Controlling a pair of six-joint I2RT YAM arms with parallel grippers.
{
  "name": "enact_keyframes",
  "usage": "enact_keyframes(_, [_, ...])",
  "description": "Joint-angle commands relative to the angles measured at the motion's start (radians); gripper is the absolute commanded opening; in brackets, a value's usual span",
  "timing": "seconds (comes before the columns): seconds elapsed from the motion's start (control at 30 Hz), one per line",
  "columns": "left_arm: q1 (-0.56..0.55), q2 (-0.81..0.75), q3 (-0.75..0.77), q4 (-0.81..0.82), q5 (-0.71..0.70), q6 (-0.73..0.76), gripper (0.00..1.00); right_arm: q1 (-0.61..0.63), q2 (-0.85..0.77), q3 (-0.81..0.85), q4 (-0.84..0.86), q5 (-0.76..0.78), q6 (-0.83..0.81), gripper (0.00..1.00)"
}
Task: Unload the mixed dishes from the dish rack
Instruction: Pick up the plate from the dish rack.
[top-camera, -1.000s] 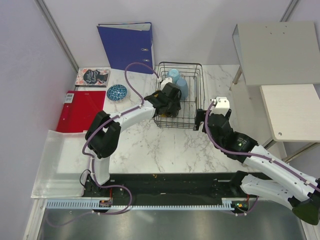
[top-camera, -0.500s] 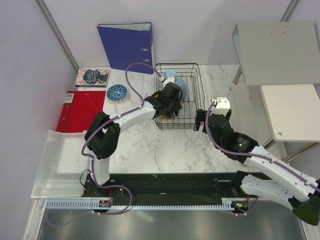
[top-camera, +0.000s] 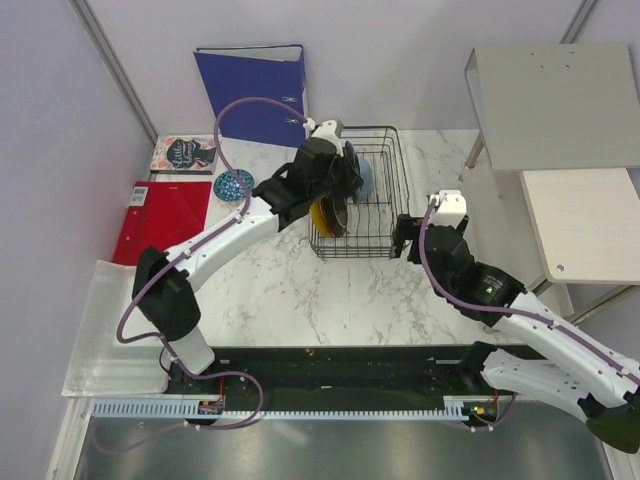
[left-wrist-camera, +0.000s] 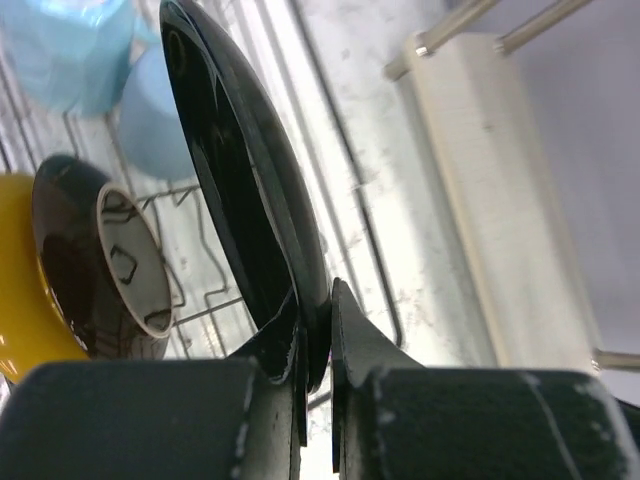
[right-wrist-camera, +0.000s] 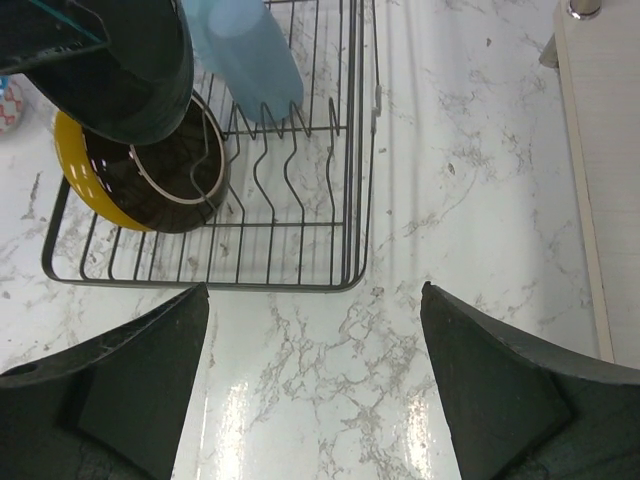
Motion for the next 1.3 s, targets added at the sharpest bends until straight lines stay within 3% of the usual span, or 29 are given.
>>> enact_keyframes(0.0, [0.004,-0.125,0.086,-0.005,0.179,0.171,0.02,0.002,-0.027,0.087,-0.029,-0.002,-0.009,0.94])
enact_keyframes(0.1, [0.000,-0.184,0.131,-0.147,0.216,0.303,0.02,0.002,-0.023,0.135,-0.069,0.002,0.000,0.94])
enact_keyframes(0.23, [-0.019,-0.306,0.071,-0.325,0.126,0.453,0.02,0.001,0.029,0.263,-0.141,0.016,0.016,0.94])
enact_keyframes(0.33, [-0.086,-0.436,-0.032,-0.333,-0.127,0.579,0.02,0.001,0.077,0.354,-0.190,0.005,0.031,0.93])
enact_keyframes(0.47, [-0.256,-0.583,-0.304,-0.281,-0.456,0.838,0.02,0.001,0.164,0.469,-0.259,-0.066,0.040,0.92])
enact_keyframes(0.6, [-0.433,-0.681,-0.512,-0.166,-0.667,1.099,0.02,-0.005,0.246,0.550,-0.319,-0.168,0.043,0.92])
enact_keyframes(0.77, [-0.578,-0.710,-0.661,-0.113,-0.831,1.178,0.02,-0.010,0.315,0.607,-0.358,-0.306,0.025,0.93])
enact_keyframes(0.8, [-0.600,-0.716,-0.684,-0.076,-0.856,1.235,0.02,-0.013,0.324,0.613,-0.371,-0.371,0.023,0.93])
enact_keyframes(0.87, [-0.692,-0.738,-0.797,0.153,-0.925,1.366,0.02,-0.015,0.344,0.618,-0.379,-0.442,0.025,0.94])
enact_keyframes(0.9, [-0.726,-0.754,-0.846,0.255,-0.939,1.552,0.02,-0.015,0.347,0.615,-0.381,-0.474,0.028,0.93])
enact_keyframes(0.97, [-0.787,-0.750,-0.961,0.591,-0.969,1.731,0.02,-0.015,0.348,0.595,-0.378,-0.541,0.036,0.93])
enact_keyframes(1.0, [-0.796,-0.741,-0.972,0.628,-0.973,1.800,0.02,-0.013,0.347,0.586,-0.370,-0.553,0.039,0.92])
enact_keyframes(1.07, [-0.816,-0.709,-0.981,0.702,-0.974,1.826,0.02,-0.015,0.333,0.554,-0.358,-0.587,0.045,0.92])
enact_keyframes(1.17, [-0.848,-0.664,-1.046,0.922,-0.963,1.995,0.02,-0.015,0.289,0.477,-0.273,-0.666,0.069,0.90])
enact_keyframes(1.2, [-0.852,-0.649,-1.060,1.069,-0.963,2.080,0.02,-0.015,0.281,0.460,-0.240,-0.677,0.077,0.89])
enact_keyframes(1.27, [-0.853,-0.609,-1.074,1.163,-0.962,2.129,0.02,-0.015,0.278,0.429,-0.230,-0.677,0.091,0.88])
